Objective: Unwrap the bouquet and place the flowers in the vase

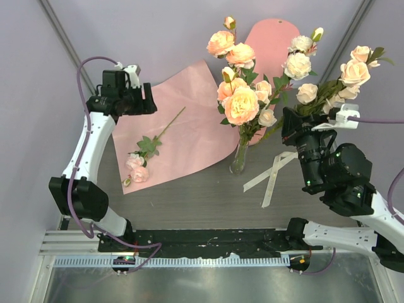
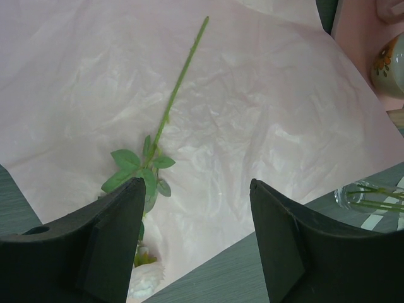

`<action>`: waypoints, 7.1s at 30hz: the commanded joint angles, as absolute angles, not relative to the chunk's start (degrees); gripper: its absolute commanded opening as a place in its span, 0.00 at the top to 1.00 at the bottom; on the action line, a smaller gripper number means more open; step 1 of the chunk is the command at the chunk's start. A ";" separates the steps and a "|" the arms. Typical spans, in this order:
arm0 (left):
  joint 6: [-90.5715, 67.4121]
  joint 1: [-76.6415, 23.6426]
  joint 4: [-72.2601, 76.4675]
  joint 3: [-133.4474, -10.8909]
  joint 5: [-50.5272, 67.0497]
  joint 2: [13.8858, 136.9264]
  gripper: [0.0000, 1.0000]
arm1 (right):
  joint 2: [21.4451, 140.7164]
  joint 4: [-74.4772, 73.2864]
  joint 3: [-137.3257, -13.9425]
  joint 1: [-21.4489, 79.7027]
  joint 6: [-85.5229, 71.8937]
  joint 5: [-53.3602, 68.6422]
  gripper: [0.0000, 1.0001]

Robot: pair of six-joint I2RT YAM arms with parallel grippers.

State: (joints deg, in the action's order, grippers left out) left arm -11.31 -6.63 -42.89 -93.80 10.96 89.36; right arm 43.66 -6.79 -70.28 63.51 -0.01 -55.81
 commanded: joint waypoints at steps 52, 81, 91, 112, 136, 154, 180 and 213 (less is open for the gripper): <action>-9.76 -8.61 -42.45 -95.10 11.51 89.56 0.30 | 52.38 21.01 -66.44 63.46 9.93 -71.63 0.99; -9.49 -9.14 -43.07 -95.54 11.60 89.91 0.30 | 62.31 10.90 -67.06 65.21 -1.32 -86.13 0.99; -9.49 -9.32 -43.15 -95.71 11.60 89.91 0.30 | 66.18 11.69 -64.70 66.09 -2.37 -88.86 0.99; -9.49 -9.93 -43.42 -95.80 11.78 90.18 0.30 | 69.52 1.93 -57.49 66.27 -20.03 -90.09 0.99; -9.14 -10.72 -44.03 -96.24 11.43 90.88 0.30 | 71.72 2.99 -49.22 64.60 -25.32 -87.90 0.86; -8.96 -10.90 -44.47 -96.42 11.34 91.14 0.30 | 63.37 -19.15 -58.44 64.95 -27.60 -71.10 0.22; -8.79 -11.86 -45.44 -97.12 10.81 92.37 0.30 | 54.85 -35.06 -67.05 65.13 -26.46 -59.77 0.23; -3.25 -10.37 -52.73 -112.30 4.39 121.97 0.37 | 39.11 -39.21 -58.37 65.21 -12.48 3.51 0.09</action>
State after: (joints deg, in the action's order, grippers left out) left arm -4.12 -10.87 -52.75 -105.41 6.28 118.04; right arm 37.26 -44.36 -62.00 64.93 -14.02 -8.03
